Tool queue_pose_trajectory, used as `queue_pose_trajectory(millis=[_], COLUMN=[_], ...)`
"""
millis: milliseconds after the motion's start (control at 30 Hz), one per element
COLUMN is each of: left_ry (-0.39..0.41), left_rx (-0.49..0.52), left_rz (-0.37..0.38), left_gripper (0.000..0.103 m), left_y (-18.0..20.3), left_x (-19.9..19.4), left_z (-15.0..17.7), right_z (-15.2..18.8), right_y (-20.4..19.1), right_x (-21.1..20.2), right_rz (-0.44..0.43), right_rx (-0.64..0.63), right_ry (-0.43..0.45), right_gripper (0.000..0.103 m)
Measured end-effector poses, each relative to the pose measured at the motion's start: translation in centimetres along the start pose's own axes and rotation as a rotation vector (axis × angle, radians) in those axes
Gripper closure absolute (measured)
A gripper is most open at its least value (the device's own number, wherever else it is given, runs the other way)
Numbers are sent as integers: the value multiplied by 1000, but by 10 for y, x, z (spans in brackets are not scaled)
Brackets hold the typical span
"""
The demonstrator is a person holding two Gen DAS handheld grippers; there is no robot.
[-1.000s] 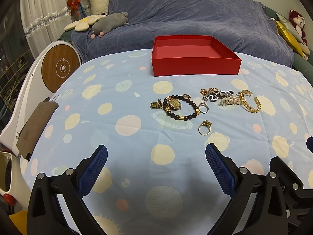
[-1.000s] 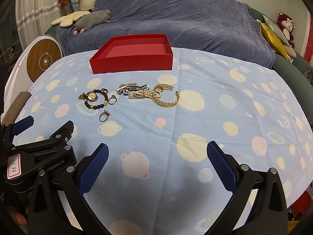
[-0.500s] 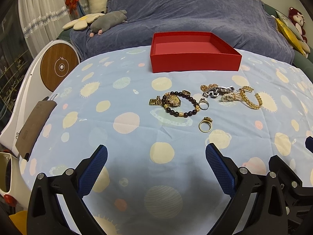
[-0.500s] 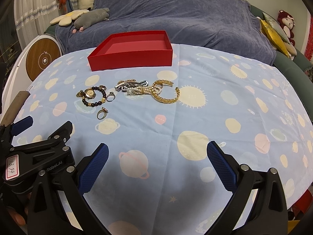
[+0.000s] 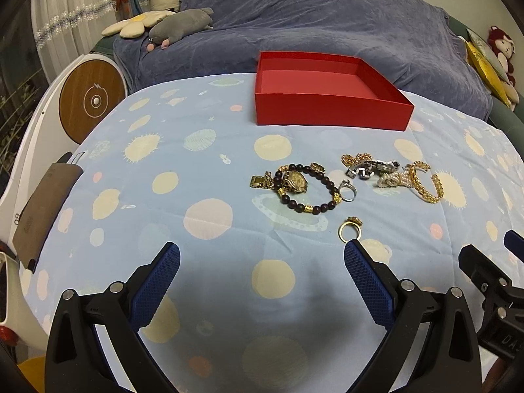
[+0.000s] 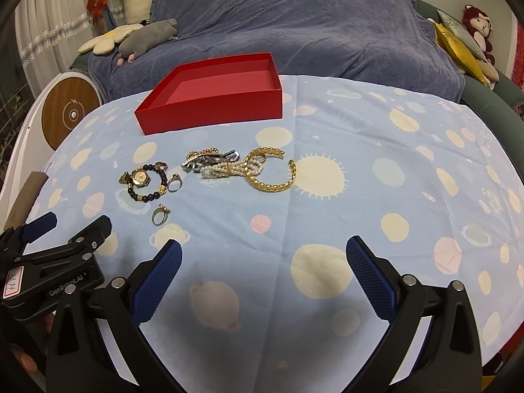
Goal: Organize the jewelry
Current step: 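Lower the right gripper onto the gold cuff bracelet and close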
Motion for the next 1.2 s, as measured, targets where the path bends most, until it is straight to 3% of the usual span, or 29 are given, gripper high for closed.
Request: queue_pose_trajectory(millis=[167,467,833,933,1000,1200], left_ry=[-29,-58,-93,-94,-95,-99], left_rx=[-60,-79,-61,-58,-57,-62], left_rz=[29,23,65,69,69,60], left_gripper=[5,5,5,5,5,5], left_y=[-16,-27,-26,-25,-23,-22], left_x=[10,22,32,33,33,36], left_z=[-9,-9,-7,-8,-8,-8], right_z=[-15,-24,-37,-38,-39,-41], right_y=[5,9,4,2,1,3], right_x=[22,68,89,90,90,89], right_rz=[-6,-72,-38,-32,-35,-63], right_rx=[21,107,77,59,47,61], right_ry=[-6,-110,-103,-95,-91,-92], right_gripper=[6,25,37,45,57,62])
Point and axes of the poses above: each gripper's, at about its wrist camera, not at the fingertips, and x roughly the way its jaws point, y to its right, z to its underside, the point moved 1 cm from there along x, roughly the way its jaws point, and after that the axes turned 2 degrees about z, right-handed, at the moved point
